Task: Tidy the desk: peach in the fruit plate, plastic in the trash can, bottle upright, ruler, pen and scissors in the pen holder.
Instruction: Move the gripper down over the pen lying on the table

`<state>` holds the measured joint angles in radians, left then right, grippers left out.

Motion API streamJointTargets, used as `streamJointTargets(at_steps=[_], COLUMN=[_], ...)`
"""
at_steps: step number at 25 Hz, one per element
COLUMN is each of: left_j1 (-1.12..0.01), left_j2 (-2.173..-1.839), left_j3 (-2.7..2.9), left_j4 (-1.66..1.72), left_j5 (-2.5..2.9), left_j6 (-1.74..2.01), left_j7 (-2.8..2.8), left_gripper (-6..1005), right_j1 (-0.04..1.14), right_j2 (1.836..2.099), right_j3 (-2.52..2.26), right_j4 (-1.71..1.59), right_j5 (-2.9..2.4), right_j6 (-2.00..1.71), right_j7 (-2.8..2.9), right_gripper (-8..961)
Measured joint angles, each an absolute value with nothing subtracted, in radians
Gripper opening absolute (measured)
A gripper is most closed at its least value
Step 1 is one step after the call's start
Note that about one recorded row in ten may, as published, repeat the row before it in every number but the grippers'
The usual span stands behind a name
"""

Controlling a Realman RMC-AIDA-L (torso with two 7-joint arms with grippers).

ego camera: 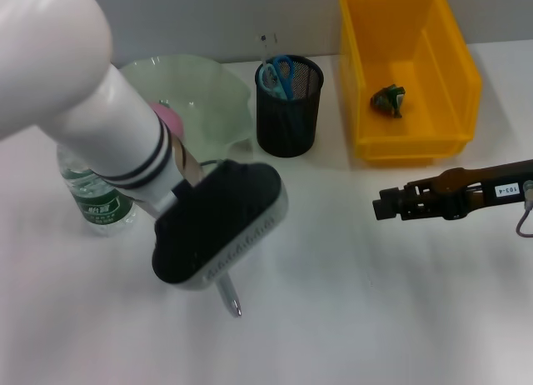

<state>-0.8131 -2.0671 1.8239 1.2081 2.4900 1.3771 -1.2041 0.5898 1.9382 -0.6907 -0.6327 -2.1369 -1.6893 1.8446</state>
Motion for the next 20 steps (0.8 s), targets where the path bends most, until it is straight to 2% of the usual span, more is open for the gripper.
streamJointTargets(at_steps=[13,20], left_j1=[-0.864,-0.903], left_j2=[-2.059,-2.068], left_j3=[1.904,1.952], left_j4=[1.213,1.148], left_j5=[2.485,2.497], left_j6=[1.386,1.377], left_j7=[-1.196,-1.194], left_gripper=[733,708], right_j1=[0.663,0.672], right_j2=[1.925,1.923], right_j3=[-0.698,-0.717], right_j4=[-0.657,-0.665], right_j5=[-2.216,-2.223], right_j6=[-1.702,-1.703], right_j7=[1.867,1.872], right_gripper=[435,437])
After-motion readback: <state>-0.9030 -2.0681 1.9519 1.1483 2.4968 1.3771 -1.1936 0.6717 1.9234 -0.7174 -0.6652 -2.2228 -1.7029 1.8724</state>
